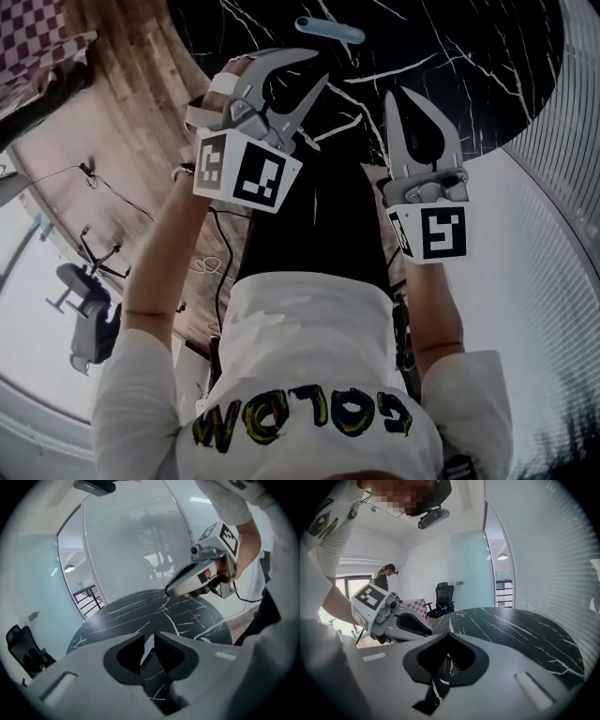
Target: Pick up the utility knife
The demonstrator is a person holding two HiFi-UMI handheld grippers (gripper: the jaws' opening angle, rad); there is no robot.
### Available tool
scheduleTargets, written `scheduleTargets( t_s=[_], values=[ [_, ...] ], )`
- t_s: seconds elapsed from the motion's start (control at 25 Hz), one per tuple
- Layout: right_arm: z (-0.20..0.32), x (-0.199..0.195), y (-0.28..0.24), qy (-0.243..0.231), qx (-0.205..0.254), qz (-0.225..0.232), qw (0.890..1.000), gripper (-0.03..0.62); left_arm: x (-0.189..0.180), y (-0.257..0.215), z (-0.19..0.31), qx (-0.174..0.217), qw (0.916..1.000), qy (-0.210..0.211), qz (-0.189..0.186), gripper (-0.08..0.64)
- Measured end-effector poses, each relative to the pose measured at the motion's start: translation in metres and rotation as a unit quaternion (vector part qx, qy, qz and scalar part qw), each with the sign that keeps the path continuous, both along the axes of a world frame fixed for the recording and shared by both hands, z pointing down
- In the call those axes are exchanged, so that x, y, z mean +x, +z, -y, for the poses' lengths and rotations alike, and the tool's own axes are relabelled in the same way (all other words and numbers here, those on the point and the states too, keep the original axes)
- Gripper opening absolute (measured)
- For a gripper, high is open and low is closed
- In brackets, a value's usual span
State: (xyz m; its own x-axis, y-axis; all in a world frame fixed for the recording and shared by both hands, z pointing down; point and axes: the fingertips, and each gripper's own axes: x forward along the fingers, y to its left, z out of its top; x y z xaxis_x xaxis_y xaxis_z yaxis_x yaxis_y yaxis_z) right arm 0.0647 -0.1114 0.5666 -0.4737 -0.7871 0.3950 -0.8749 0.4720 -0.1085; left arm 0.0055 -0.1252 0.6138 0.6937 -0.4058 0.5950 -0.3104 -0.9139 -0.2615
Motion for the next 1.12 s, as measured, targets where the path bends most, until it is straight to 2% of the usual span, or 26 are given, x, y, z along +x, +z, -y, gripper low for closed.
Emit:
scheduleTargets(
  t_s=[0.12,0.24,0.44,0.76,0.92,1.04,1.12],
  values=[
    [0.0,0.0,0.018,0.003,-0.01,0.007,1.0,0.002,-0.001,0.027,0.006,0.022,0.998,0.022,0.055,0.08],
    [0.0,0.0,0.032,0.002,-0.016,0.013,1.0,0.002,-0.004,0.054,0.012,0.04,0.9922,0.046,0.108,0.107],
    [0.001,0.004,0.05,0.01,-0.027,0.019,0.999,0.002,-0.005,0.084,0.025,0.063,0.9809,0.073,0.169,0.114],
    [-0.002,0.012,0.069,0.017,-0.036,0.027,0.999,0.002,-0.001,0.104,0.042,0.058,0.9658,0.103,0.231,0.152],
    [-0.002,0.013,0.072,0.021,-0.037,0.035,0.998,0.002,0.001,0.106,0.048,0.04,0.9591,0.125,0.251,0.176],
    [-0.003,0.015,0.075,0.018,-0.043,0.034,0.998,0.002,0.003,0.108,0.047,0.028,0.9531,0.143,0.265,0.172],
    [-0.004,0.015,0.077,0.017,-0.046,0.035,0.998,0.002,0.003,0.11,0.044,0.019,0.9495,0.155,0.272,0.144]
  ],
)
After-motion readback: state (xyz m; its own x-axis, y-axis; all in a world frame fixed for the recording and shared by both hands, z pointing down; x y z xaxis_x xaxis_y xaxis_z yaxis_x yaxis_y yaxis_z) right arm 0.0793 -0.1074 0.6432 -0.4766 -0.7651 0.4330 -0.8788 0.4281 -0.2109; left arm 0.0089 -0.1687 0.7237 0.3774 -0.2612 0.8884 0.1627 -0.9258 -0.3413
